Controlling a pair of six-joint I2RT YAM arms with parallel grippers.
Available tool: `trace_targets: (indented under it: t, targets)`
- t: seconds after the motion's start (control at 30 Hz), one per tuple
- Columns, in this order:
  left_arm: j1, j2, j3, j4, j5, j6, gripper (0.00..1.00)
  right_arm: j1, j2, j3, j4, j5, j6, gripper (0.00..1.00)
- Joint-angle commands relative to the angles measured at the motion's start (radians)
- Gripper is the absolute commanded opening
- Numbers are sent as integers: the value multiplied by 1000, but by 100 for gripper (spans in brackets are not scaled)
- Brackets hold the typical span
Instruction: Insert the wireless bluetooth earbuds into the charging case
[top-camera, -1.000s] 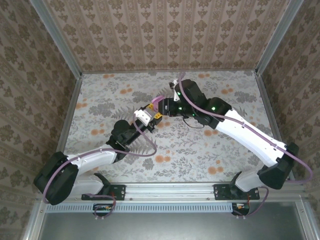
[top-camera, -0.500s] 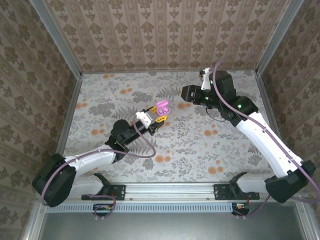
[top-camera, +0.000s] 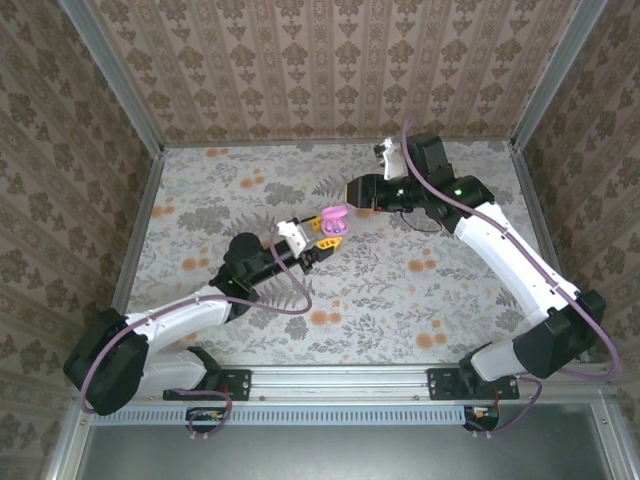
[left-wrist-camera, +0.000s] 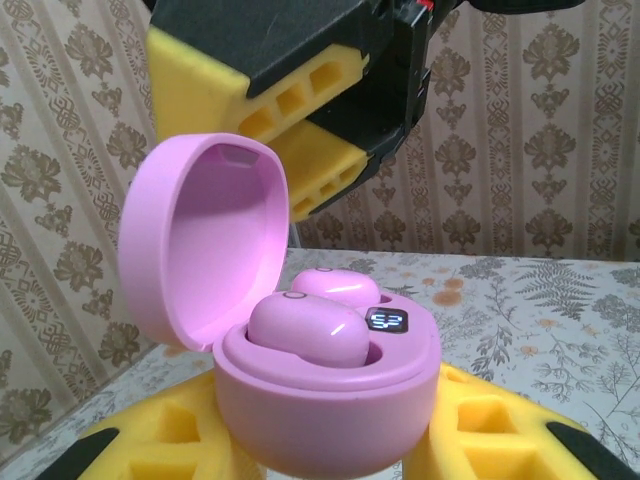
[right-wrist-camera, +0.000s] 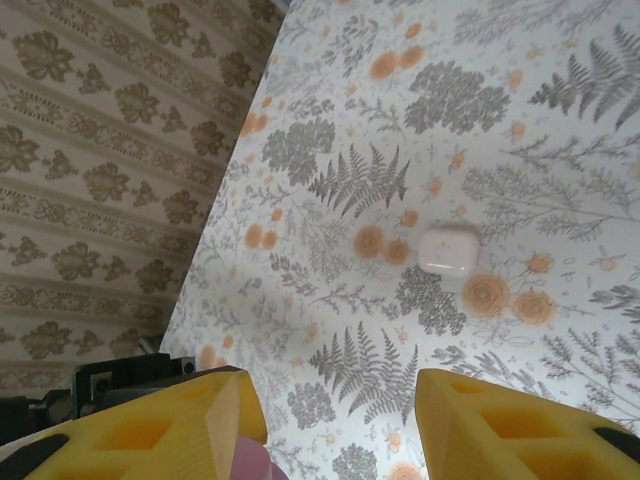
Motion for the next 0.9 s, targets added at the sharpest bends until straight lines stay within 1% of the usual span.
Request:
trace_targets:
  t: [0.0, 0.13, 0.37, 0.53, 0.6, 0.67, 0.73, 0.8, 0.87]
  targets:
    - [3, -7, 42, 8, 28, -16, 31, -4, 31, 43, -30, -87, -16, 50]
    - [3, -1, 43, 11, 13, -20, 31, 0, 53, 41, -34, -131, -16, 49]
    - [3, 1, 41, 17, -5, -30, 31, 0, 36, 9, -44, -129, -24, 48]
    - [3, 3, 42, 19, -6, -28, 31, -3, 7, -29, -42, -90, -14, 50]
    - [3, 3, 44, 16, -14, -28, 31, -18, -22, -65, -8, -86, 13, 51]
    - [3, 2, 47, 12, -23, -32, 31, -44, -69, -120, 60, -104, 50, 56]
    - [0, 8, 51, 8, -34, -37, 31, -74, -113, -193, 166, -141, 105, 57]
    - [-3, 12, 57, 5, -31, -38, 31, -106, -135, -243, 230, -185, 156, 60]
    - [-4, 19, 59, 21, -35, -46, 31, -129, -136, -276, 272, -220, 217, 60]
